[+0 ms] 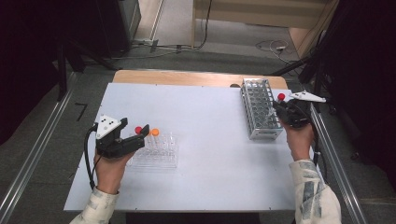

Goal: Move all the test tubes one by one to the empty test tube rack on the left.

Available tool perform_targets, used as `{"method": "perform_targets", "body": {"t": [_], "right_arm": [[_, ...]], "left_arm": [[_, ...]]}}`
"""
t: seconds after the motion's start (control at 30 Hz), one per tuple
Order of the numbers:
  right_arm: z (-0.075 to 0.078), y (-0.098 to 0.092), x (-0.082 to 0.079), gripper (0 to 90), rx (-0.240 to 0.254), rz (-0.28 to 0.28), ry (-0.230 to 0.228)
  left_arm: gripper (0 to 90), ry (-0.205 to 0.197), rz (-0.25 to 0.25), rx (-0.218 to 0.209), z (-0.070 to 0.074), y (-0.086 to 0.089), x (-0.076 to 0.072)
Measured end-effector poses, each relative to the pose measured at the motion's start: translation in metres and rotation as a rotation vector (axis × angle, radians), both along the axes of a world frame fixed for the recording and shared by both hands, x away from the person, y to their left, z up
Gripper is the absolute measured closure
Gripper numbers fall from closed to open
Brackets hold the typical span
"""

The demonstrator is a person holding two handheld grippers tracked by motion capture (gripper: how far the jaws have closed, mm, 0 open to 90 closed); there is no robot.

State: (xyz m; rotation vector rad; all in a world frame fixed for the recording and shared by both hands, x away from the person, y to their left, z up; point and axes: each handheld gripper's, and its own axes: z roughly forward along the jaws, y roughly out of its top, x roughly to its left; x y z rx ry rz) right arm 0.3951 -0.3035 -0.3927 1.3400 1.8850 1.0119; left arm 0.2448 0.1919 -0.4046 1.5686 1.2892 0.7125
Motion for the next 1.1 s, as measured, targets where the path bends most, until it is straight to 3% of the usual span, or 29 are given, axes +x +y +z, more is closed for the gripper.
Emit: {"method": "perform_targets", "body": {"t": [0.23, 0.43, 0.83, 1.1], "right_arm": [[0.012, 0.004, -0.011, 71.2, 0.0, 0.031, -0.005], [0.014, 0.022, -0.023, 71.2, -0.012, 0.101, -0.004], [0.014, 0.075, -0.051, 71.3, 0.011, 0.291, -0.002], [0.007, 0.118, -0.075, 71.4, -0.005, 0.451, 0.031]], "left_arm": [[21.4, 0.0, -0.004, -0.002, 0.001, -0.001, 0.0], [20.5, 0.0, -0.012, 0.001, 0.002, -0.002, -0.001], [20.8, -0.034, -0.028, -0.01, 0.011, -0.007, -0.008], [22.5, -0.04, -0.079, -0.011, 0.016, -0.018, -0.013]]}}
